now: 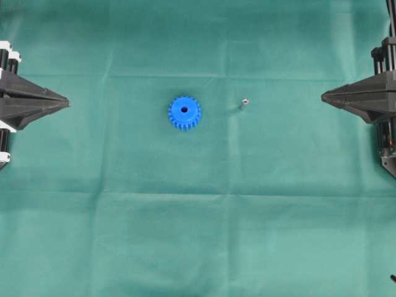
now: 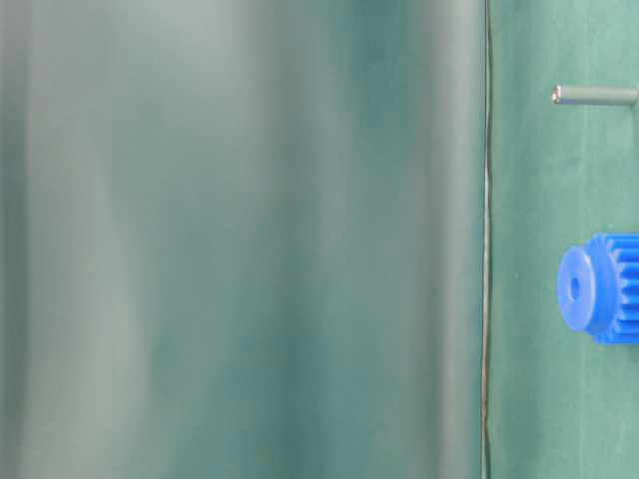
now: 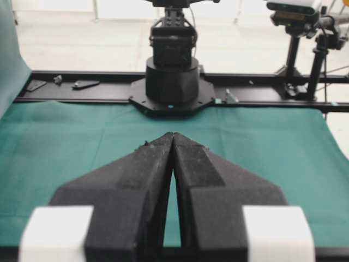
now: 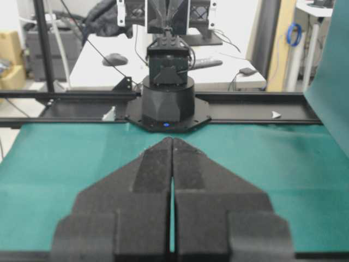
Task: Insert the shaft placed at a random location into the center hole of the small gear at another random location.
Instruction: 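Move the open right gripper left over the upright silver shaft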
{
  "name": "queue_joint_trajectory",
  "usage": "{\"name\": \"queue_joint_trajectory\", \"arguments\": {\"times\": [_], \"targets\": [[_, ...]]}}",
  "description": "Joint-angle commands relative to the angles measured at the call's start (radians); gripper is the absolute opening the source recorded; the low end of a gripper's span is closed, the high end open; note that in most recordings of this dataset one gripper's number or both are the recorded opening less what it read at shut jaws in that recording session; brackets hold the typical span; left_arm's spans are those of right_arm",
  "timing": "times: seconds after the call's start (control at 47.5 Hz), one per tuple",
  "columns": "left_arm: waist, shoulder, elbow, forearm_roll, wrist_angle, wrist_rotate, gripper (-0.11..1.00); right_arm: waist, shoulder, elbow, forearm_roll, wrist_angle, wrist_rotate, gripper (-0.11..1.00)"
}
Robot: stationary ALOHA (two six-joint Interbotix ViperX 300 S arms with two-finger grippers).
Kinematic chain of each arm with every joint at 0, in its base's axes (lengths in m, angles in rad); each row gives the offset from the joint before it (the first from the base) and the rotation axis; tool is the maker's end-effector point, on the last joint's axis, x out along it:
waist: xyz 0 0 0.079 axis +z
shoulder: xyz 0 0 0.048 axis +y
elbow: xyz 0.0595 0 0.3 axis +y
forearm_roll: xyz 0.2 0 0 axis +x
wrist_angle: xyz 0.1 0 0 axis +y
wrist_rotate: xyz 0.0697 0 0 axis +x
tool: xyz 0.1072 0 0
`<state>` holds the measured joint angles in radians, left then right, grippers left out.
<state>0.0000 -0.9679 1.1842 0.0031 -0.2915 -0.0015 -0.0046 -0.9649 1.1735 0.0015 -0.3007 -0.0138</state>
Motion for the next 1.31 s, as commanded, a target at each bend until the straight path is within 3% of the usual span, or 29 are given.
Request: {"name": "queue_joint_trajectory", "arguments": {"times": [0.0, 0.421, 0.527, 0.737, 0.779, 0.864, 1.011, 1.285], "targets": [[-0.003, 0.008, -0.026, 0.014, 0.000, 0.002, 0.00, 0.000, 0.015, -0.015, -0.005, 0.005, 0.002, 0.01], [-0.003, 0.012, -0.026, 0.014, 0.002, -0.003, 0.00, -0.081, 0.202, 0.005, 0.002, -0.063, -0.012, 0.02], [-0.003, 0.014, -0.025, 0.015, 0.002, -0.005, 0.00, -0.110, 0.282, 0.002, 0.005, -0.095, -0.009, 0.22], [-0.005, 0.015, -0.023, 0.015, 0.003, -0.005, 0.00, -0.149, 0.515, -0.011, 0.008, -0.227, -0.015, 0.85], [-0.005, 0.015, -0.021, 0.014, 0.003, -0.005, 0.00, -0.156, 0.565, -0.012, 0.008, -0.261, -0.015, 0.91], [-0.003, 0.017, -0.021, 0.014, 0.008, -0.005, 0.00, -0.169, 0.657, -0.014, 0.018, -0.321, -0.014, 0.85], [-0.005, 0.017, -0.021, 0.015, 0.012, -0.005, 0.00, -0.175, 0.804, -0.032, 0.044, -0.402, -0.014, 0.87], [-0.003, 0.017, -0.018, 0.014, 0.017, -0.006, 0.00, -0.176, 0.957, -0.074, 0.054, -0.425, -0.002, 0.87]]}}
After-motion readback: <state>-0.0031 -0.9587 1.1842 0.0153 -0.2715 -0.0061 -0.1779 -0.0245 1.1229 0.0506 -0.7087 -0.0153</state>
